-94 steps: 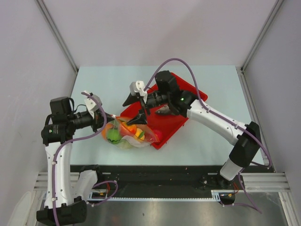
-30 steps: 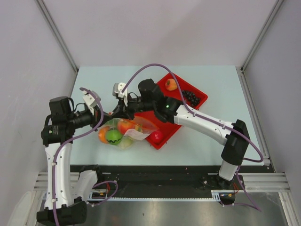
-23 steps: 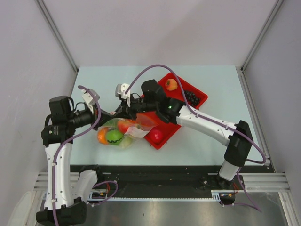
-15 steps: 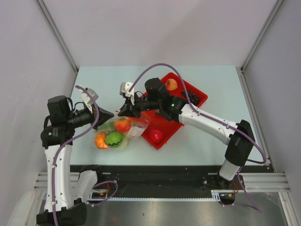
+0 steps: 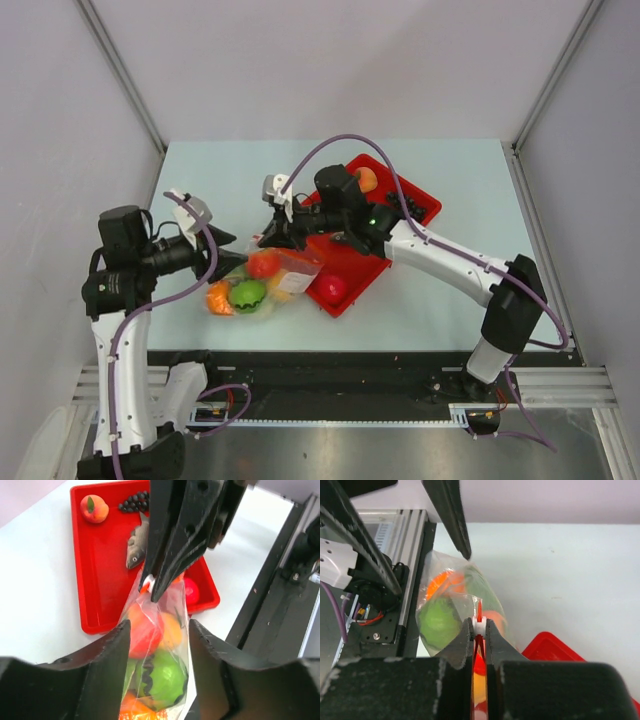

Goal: Place the food in the zip-top bag and seal the zipper
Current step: Zip the zipper food storage bag at the center of the board.

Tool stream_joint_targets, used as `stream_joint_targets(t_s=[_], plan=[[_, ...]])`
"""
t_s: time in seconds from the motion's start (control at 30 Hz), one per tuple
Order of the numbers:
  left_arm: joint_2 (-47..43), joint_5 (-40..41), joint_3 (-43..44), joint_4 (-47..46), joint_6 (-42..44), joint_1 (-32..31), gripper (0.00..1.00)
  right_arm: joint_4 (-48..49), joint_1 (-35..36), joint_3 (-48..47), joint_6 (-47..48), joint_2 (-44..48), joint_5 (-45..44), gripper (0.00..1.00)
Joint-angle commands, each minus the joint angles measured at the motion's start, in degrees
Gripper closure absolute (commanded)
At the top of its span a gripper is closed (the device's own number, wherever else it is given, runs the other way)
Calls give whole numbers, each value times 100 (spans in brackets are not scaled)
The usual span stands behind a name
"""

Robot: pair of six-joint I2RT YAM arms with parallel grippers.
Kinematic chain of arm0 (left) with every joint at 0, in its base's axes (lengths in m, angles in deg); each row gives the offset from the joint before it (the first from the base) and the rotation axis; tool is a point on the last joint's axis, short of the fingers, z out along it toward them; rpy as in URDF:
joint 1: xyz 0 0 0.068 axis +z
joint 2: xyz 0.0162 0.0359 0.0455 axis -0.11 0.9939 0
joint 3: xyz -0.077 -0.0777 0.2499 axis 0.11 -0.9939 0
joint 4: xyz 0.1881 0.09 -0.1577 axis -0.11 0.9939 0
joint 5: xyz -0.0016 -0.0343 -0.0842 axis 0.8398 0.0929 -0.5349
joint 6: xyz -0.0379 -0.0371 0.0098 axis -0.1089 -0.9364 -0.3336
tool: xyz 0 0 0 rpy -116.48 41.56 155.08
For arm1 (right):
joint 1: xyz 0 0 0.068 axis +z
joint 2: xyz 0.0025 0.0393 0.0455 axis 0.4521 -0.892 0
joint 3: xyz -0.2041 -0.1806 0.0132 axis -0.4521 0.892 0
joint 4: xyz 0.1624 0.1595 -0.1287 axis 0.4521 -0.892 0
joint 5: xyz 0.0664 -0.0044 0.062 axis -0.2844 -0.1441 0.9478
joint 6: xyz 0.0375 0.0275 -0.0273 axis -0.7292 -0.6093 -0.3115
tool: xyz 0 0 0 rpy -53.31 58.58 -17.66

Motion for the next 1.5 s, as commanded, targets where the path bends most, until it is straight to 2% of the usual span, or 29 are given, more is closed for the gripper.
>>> stream_joint_targets(t_s=[0.0, 0.1, 0.27, 0.4, 0.47, 0.53, 0.67, 0.73, 0.83, 0.87, 1.1, 1.23, 1.47], plan=[[54, -216, 197, 558, 822, 3, 36, 604, 104, -49, -141, 380, 246, 100], [81, -94, 100, 454, 875, -6, 27, 804, 209, -93, -141, 424, 308, 100], [151, -102, -40, 68, 752, -93, 31, 789, 306, -120, -105, 442, 352, 100], [195, 12, -163, -12, 1050, -470, 37, 780, 315, -137, -97, 459, 440, 100], [256, 144, -225, 84, 1331, -637, 45, 762, 315, -137, -88, 468, 431, 100], [326, 136, -208, 303, 1777, -691, 48, 745, 315, -137, -71, 486, 449, 100], [432, 153, -164, 497, 2026, -735, 67, 692, 315, -129, -26, 521, 501, 100], [432, 144, -155, 541, 2201, -752, 70, 692, 306, -120, -26, 512, 545, 100], [415, 118, -146, 507, 2255, -753, 86, 692, 315, -111, -26, 521, 624, 100], [397, 135, -155, 402, 2220, -761, 99, 692, 315, -120, 8, 521, 633, 100], [2, 162, -339, -583, 903, -709, 100, 60, 210, 12, 413, 521, 598, 100], [-174, 31, -384, -698, 638, -595, 100, -177, -106, 196, 518, 539, 580, 100], [-174, -207, -313, -786, 339, -366, 100, -354, -248, 337, 685, 539, 589, 100]])
